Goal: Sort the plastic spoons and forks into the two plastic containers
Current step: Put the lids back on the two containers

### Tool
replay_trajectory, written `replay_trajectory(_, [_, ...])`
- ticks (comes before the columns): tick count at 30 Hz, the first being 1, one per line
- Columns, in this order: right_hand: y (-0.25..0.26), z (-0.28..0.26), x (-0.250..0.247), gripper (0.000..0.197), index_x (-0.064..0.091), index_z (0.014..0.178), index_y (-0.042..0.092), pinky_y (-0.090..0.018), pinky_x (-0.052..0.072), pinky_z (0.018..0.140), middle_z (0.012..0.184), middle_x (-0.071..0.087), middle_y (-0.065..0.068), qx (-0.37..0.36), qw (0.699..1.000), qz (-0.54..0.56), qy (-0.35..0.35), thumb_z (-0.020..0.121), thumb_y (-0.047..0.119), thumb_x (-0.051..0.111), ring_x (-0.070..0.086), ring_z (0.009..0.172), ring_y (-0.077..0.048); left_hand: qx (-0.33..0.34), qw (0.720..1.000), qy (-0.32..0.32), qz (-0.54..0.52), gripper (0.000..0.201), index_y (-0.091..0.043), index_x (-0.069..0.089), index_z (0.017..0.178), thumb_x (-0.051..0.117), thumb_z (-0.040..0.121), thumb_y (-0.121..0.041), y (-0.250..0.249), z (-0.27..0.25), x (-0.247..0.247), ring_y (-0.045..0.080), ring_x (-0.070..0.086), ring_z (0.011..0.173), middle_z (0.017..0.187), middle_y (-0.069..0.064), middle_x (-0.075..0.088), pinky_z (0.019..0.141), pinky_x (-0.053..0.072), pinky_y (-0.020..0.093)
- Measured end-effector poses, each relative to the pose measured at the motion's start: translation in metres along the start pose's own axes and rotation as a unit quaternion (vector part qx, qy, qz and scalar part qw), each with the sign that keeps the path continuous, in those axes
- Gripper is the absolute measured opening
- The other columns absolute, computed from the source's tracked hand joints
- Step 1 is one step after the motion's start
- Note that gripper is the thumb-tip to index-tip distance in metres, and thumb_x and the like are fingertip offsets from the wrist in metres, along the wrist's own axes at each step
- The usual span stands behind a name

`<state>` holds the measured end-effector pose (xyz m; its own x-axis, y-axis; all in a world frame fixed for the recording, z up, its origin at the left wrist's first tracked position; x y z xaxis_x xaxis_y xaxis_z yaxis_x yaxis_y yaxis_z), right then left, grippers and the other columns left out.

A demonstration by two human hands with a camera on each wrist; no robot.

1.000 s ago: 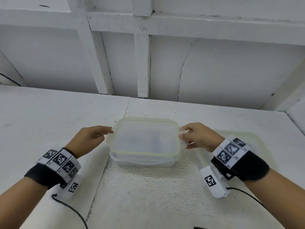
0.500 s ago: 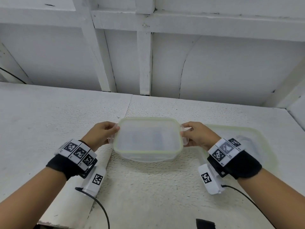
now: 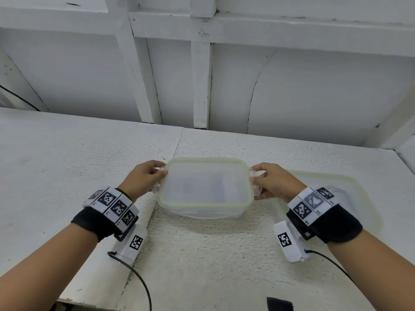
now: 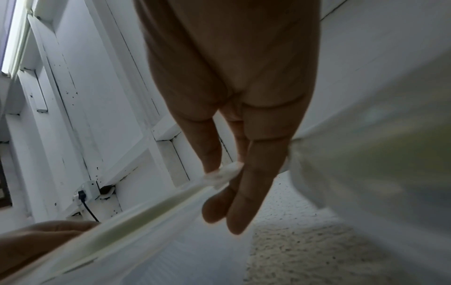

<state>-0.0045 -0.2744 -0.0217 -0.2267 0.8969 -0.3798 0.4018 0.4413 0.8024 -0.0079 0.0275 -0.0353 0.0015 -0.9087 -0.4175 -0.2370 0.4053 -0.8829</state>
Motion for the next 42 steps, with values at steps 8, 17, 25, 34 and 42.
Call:
replay_trajectory(8, [-0.0001,-0.0004,0.0042,0.03,0.05,0.119,0.009,-0.036,0.059,0.072,0.085,0.063,-0.01,-0.007,0.998,-0.052,0.016,0.091,0.012,0.059,0.065,0.071,-0.02,0.034,0.997,-0.027,0.068,0.025,-0.008,0.056,0.117,0.049,0.095,-0.019,-0.0032,0.0023,-0.004,0.009,0.053,0.067,0.106,0.006,0.06,0.05,0.042,0.016])
replay_trajectory(17, [0.0037,-0.004,0.0055,0.049,0.042,0.139,0.007,-0.029,0.057,0.073,0.097,0.064,-0.01,-0.043,0.992,-0.121,0.013,0.094,0.017,0.055,0.064,0.079,-0.019,-0.035,0.999,0.014,-0.037,0.023,-0.008,0.059,0.115,0.048,0.096,-0.012,0.001,0.0037,-0.002,0.015,0.058,0.076,0.092,0.004,0.062,0.054,0.05,0.023])
replay_trajectory(25, [0.0027,-0.004,0.0078,0.037,0.051,0.129,0.005,-0.037,0.057,0.078,0.092,0.063,-0.012,-0.041,0.998,-0.051,0.017,0.093,0.012,0.056,0.066,0.086,-0.026,-0.038,0.998,0.002,-0.048,0.027,-0.007,0.059,0.119,0.055,0.093,-0.016,0.0032,0.0064,-0.0059,0.019,0.06,0.08,0.101,0.01,0.063,0.064,0.05,0.03])
replay_trajectory(34, [0.0002,0.0003,0.0028,0.046,0.043,0.135,0.013,-0.032,0.058,0.073,0.082,0.06,-0.006,-0.009,0.998,-0.068,0.011,0.092,0.015,0.058,0.063,0.066,-0.018,-0.038,0.999,0.02,-0.005,0.032,-0.012,0.054,0.124,0.056,0.093,-0.02,-0.0008,0.0045,-0.001,0.024,0.061,0.094,0.107,0.012,0.064,0.068,0.054,0.033])
replay_trajectory(42, [-0.0011,-0.0026,0.0043,0.036,0.049,0.128,0.005,-0.032,0.058,0.071,0.089,0.065,-0.01,-0.027,0.999,-0.021,0.009,0.092,0.011,0.056,0.066,0.074,-0.021,-0.028,1.0,0.006,0.0,0.03,-0.006,0.057,0.123,0.053,0.094,-0.016,-0.0026,0.0044,-0.0022,0.028,0.059,0.084,0.101,0.017,0.065,0.069,0.053,0.036])
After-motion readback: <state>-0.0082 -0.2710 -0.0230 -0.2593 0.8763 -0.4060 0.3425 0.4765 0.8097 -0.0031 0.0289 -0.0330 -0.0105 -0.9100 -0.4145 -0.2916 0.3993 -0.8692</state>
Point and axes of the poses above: each hand's wrist, its own z-axis towards the middle knuckle, its own x-axis out of the palm, y = z × x, the point moved 6 cm from there along z, towards the middle knuckle
